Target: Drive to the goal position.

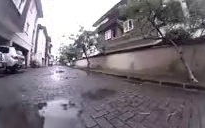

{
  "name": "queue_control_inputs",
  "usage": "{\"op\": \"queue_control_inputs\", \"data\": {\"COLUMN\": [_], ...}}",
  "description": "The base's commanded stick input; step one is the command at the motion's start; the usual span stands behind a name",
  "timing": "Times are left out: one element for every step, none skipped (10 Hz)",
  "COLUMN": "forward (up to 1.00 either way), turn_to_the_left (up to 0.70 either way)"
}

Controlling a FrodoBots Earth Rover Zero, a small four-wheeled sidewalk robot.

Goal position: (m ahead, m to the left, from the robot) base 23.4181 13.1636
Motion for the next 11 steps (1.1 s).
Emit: {"op": "queue_control_inputs", "data": {"forward": [0.70, 0.70, 0.70, 0.70, 0.70, 0.70, 0.70, 0.70, 0.70, 0.70, 0.70], "turn_to_the_left": [0.00, 0.00, 0.00, 0.00, 0.00, 0.00, 0.00, 0.00, 0.20, 0.35, 0.35]}}
